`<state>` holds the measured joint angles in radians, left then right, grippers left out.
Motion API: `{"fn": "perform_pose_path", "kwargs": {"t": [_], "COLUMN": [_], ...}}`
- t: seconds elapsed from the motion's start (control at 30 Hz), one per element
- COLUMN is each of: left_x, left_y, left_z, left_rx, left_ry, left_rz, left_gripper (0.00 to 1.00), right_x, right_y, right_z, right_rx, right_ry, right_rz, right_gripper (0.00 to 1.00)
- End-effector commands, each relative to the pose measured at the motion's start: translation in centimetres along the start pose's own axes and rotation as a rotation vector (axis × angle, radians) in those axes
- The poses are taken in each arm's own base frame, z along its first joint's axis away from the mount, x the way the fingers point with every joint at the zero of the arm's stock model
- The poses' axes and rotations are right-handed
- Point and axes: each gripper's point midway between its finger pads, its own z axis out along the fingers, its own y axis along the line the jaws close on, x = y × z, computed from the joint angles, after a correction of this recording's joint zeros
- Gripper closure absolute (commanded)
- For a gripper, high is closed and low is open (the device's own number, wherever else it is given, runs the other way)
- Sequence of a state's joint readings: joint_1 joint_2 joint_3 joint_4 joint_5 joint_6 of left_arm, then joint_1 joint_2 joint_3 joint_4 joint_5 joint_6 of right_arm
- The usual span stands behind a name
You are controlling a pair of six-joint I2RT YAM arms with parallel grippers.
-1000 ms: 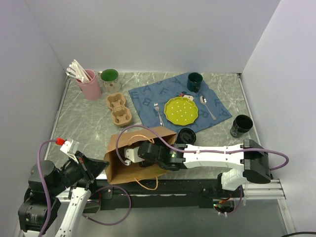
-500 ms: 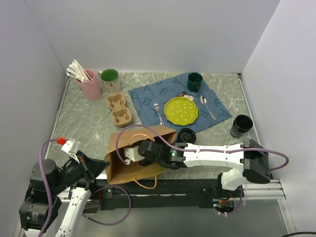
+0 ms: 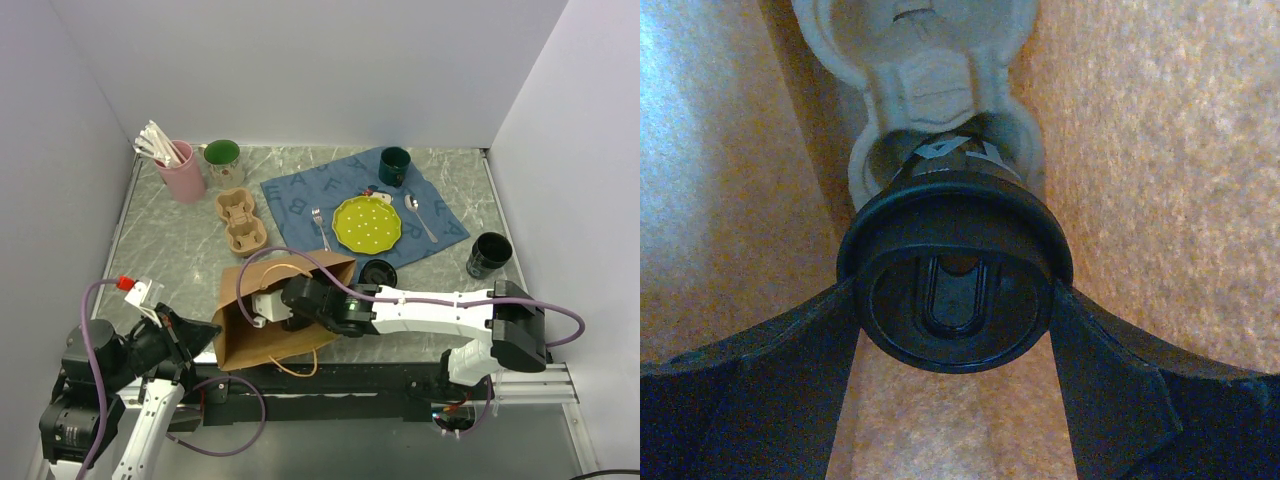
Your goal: Pack the takeout coffee
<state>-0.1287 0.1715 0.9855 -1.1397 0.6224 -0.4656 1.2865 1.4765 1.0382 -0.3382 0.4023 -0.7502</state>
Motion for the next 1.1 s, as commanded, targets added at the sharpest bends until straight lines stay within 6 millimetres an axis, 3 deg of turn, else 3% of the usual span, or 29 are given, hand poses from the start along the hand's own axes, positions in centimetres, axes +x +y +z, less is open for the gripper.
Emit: {"fn": "perform_pose_path", "kwargs": {"t": [0.0,1.07], "left_x": [-0.8,-0.7], "left_y": [-0.2,-0.4], "left_z": [0.4,-0.4], "left_rx": [0.002,-0.028], "left_ry": [-0.006,-0.012], "left_rz": [-0.017,-0.062], "left_gripper": [0.99,0.99], "right_x": [-0.2,1.3], "right_y": [-0.8,1.0], "right_z": [1.3,5.7], "right_rx": [0.024,-0.011], "right_ry": [-0.025,0.027], "right_rz": [0.019,0.144], "right_gripper": [0.59,0.49]}}
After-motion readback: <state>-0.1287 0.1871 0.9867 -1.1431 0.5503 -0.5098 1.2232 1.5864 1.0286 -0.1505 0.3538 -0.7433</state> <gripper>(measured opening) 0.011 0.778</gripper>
